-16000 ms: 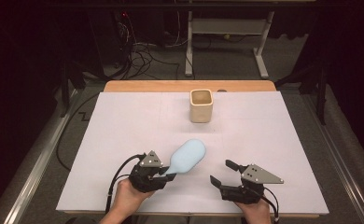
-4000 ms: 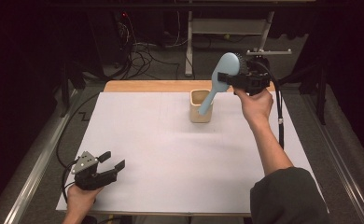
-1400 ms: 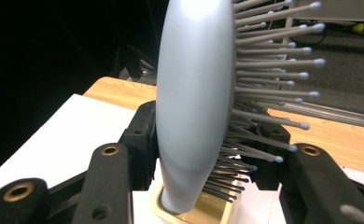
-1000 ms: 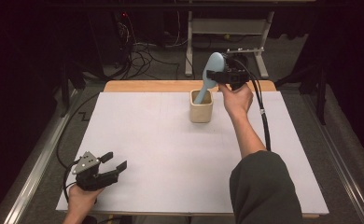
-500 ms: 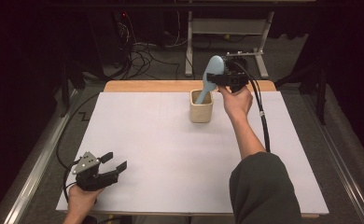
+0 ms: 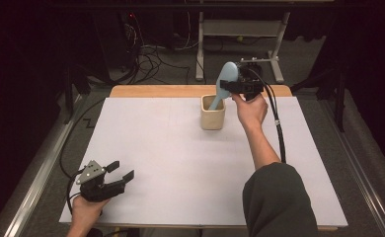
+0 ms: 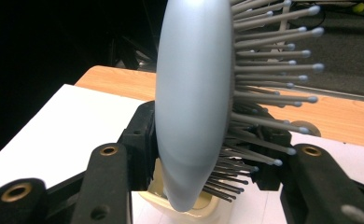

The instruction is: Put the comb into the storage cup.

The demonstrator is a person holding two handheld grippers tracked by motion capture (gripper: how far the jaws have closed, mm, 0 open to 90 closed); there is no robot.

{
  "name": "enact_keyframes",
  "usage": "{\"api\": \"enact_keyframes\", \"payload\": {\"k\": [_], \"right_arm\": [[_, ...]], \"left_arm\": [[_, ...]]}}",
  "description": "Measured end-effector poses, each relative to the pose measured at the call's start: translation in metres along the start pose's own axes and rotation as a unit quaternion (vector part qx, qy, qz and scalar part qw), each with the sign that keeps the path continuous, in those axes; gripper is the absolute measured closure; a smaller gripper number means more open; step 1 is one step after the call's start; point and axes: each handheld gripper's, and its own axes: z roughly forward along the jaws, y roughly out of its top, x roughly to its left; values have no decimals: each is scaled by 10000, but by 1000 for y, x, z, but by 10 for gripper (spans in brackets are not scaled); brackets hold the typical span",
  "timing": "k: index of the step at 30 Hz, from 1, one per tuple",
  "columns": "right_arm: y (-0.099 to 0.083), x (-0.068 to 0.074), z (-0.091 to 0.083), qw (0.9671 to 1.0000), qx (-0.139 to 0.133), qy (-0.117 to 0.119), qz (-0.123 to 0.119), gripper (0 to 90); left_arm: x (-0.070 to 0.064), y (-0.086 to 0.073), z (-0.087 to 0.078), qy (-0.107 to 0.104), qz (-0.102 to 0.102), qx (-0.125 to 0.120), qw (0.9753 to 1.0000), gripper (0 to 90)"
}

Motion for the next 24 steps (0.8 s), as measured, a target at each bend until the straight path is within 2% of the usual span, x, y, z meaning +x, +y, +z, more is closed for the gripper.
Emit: {"api": "enact_keyframes", "payload": {"k": [24], "right_arm": [[-7, 1, 10, 9999, 113, 9, -25, 524]], "left_arm": [[0, 0, 1, -13, -13, -3, 10000, 313]]}}
